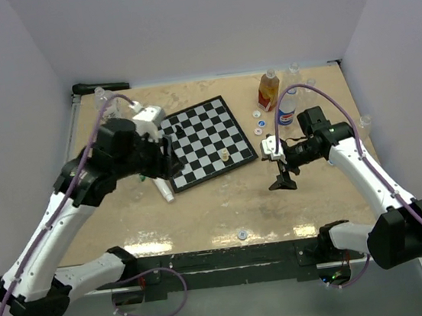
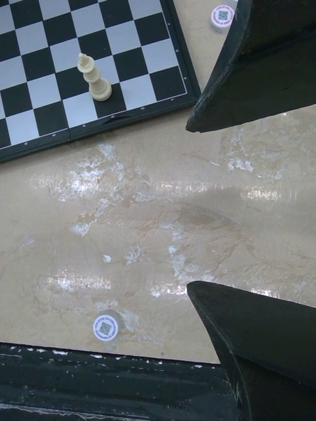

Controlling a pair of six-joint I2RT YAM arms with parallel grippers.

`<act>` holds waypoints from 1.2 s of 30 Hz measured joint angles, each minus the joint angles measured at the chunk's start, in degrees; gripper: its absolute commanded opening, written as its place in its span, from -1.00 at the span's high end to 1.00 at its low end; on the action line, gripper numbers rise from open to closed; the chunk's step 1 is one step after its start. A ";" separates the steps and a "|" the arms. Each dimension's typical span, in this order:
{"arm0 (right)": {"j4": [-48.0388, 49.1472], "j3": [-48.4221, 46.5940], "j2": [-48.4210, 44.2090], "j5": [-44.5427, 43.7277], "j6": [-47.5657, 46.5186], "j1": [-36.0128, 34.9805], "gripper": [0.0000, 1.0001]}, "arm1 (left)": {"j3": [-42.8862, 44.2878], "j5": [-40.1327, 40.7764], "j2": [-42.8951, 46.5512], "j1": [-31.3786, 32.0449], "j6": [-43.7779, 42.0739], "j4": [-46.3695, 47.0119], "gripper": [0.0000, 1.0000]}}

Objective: Unscrew the bottle caps
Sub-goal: Move the bottle cap to the center of the board.

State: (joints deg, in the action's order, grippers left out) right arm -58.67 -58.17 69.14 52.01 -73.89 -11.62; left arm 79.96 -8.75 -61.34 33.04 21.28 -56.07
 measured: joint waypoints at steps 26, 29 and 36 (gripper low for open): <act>6.54 1.22 2.78 -3.48 7.43 2.36 -0.97 | -20.52 5.31 -34.71 32.94 16.02 29.46 -0.41; 6.56 1.22 2.78 -3.48 7.43 2.40 -0.97 | -19.06 5.07 -37.53 34.47 17.20 29.42 -0.41; 6.47 1.20 2.78 -3.45 7.30 2.60 -0.97 | -15.13 5.14 -40.96 37.18 18.93 28.15 -0.37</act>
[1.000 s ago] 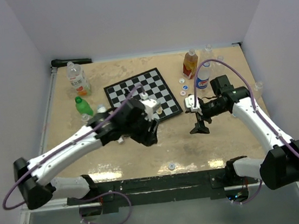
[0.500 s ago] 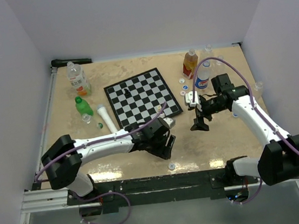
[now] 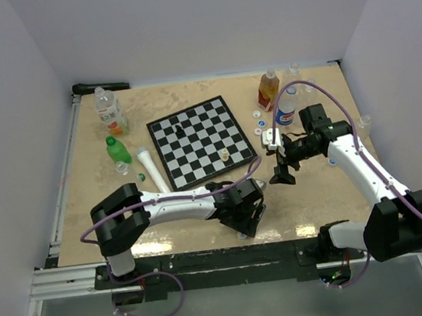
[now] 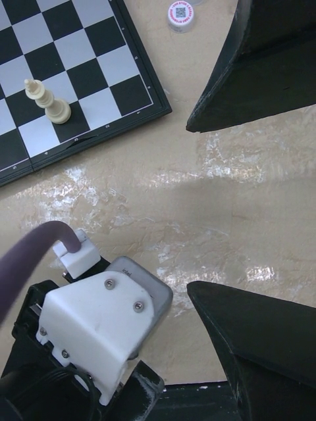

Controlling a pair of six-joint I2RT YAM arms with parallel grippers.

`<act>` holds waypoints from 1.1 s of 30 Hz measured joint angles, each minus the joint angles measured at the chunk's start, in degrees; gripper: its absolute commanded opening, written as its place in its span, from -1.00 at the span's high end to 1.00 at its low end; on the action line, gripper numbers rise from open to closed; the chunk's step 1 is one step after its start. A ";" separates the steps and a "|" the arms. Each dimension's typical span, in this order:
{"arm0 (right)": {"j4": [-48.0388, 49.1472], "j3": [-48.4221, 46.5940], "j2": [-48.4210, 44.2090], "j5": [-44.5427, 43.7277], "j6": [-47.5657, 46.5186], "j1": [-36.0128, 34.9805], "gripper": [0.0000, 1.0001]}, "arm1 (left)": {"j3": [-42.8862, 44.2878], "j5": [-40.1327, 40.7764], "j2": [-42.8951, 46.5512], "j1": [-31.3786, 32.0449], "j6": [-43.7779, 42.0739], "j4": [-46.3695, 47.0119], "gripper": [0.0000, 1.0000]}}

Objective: Unscrew the bottle caps
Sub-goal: Move the bottle cap to the center of the board.

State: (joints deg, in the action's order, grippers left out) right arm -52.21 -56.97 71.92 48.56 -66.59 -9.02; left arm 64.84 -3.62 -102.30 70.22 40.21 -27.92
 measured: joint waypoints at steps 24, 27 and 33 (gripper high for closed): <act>-0.70 0.00 0.00 0.15 -0.57 0.09 -0.97 | 5.97 4.00 -5.49 2.08 2.84 -8.04 0.51; -0.74 0.00 0.00 0.20 -0.61 0.07 -0.97 | 5.92 4.74 -5.38 2.16 2.84 -8.57 0.52; -0.85 0.02 0.00 0.22 -0.96 0.09 -0.97 | 0.22 7.37 -0.24 0.42 2.62 -11.32 0.51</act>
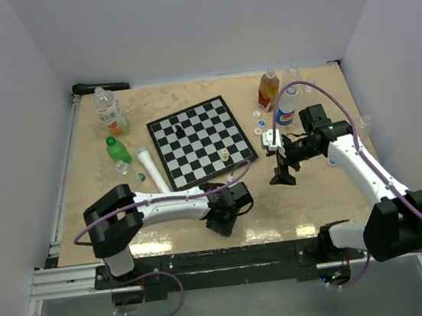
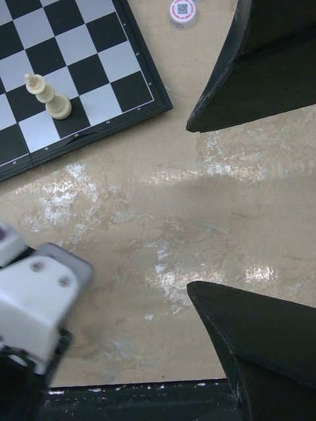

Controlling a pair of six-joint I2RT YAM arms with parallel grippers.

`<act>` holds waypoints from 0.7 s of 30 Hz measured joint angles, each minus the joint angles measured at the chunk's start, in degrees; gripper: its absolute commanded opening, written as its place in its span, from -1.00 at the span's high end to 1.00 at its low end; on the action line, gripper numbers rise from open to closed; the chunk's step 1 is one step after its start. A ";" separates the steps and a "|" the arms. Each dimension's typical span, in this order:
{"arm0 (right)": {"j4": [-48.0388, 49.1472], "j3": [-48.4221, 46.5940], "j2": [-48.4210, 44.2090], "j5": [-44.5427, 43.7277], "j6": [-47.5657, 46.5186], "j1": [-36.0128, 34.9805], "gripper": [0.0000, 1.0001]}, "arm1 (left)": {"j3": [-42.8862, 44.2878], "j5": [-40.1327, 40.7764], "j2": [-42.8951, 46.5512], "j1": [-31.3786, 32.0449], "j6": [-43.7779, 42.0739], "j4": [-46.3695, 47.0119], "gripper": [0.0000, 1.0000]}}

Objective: Unscrew the bottle caps
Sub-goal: Move the bottle cap to the center of the board.

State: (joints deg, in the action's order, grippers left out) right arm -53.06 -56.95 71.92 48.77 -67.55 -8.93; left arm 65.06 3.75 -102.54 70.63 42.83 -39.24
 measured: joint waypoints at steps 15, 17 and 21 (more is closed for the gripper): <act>-0.09 -0.02 0.00 0.09 -0.22 0.00 -0.97 | -17.03 11.17 19.87 -22.86 -5.18 -8.52 0.42; -0.09 -0.02 0.00 0.15 -0.26 0.00 -0.97 | -16.13 13.11 19.12 -23.43 -5.18 -10.19 0.35; -0.13 0.00 0.00 0.20 -0.55 0.07 -0.97 | -13.42 16.20 16.94 -25.31 -5.68 -11.96 0.30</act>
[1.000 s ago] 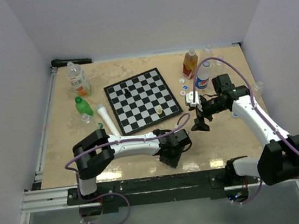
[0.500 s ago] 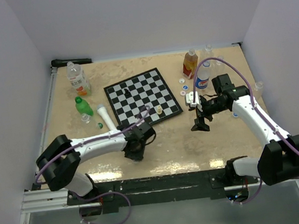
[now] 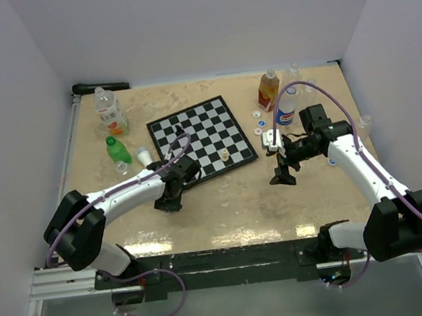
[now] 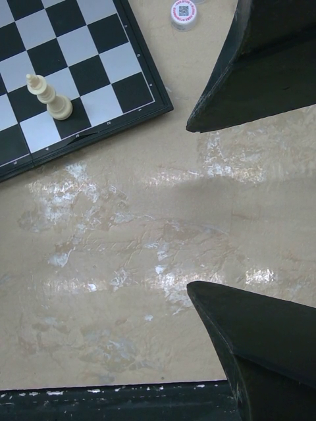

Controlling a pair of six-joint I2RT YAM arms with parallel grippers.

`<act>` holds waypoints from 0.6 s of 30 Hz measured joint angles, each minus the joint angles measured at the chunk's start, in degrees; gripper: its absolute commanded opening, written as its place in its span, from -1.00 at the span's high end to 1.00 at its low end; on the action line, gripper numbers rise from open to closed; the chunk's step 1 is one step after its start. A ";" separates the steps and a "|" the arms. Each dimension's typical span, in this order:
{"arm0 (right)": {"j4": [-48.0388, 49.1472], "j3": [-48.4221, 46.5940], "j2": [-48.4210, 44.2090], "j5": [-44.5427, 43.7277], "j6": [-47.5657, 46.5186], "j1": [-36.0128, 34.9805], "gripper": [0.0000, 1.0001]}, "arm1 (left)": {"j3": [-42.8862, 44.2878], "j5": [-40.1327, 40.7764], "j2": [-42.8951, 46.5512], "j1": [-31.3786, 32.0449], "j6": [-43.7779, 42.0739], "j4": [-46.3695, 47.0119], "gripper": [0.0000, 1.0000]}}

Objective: Unscrew the bottle caps
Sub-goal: Move the bottle cap to the center of the board.

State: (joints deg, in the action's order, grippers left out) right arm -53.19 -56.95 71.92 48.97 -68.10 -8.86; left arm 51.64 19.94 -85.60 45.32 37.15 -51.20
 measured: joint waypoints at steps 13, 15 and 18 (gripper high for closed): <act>-0.20 -0.02 0.00 0.02 -0.52 0.26 -0.97 | 3.96 3.52 -4.07 -5.27 -3.80 -0.42 -0.19; -0.28 -0.02 0.00 0.04 -0.59 0.31 -0.97 | 4.94 2.12 -3.61 -5.03 -4.33 -0.31 -0.29; -0.83 -0.02 -0.24 0.31 -0.98 0.66 -0.97 | 5.70 -3.10 -0.35 -3.93 -6.45 0.70 -0.38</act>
State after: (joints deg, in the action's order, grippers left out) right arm -54.02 -56.97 71.68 49.28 -69.08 -8.21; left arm 57.34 16.84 -85.95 41.39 30.70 -50.50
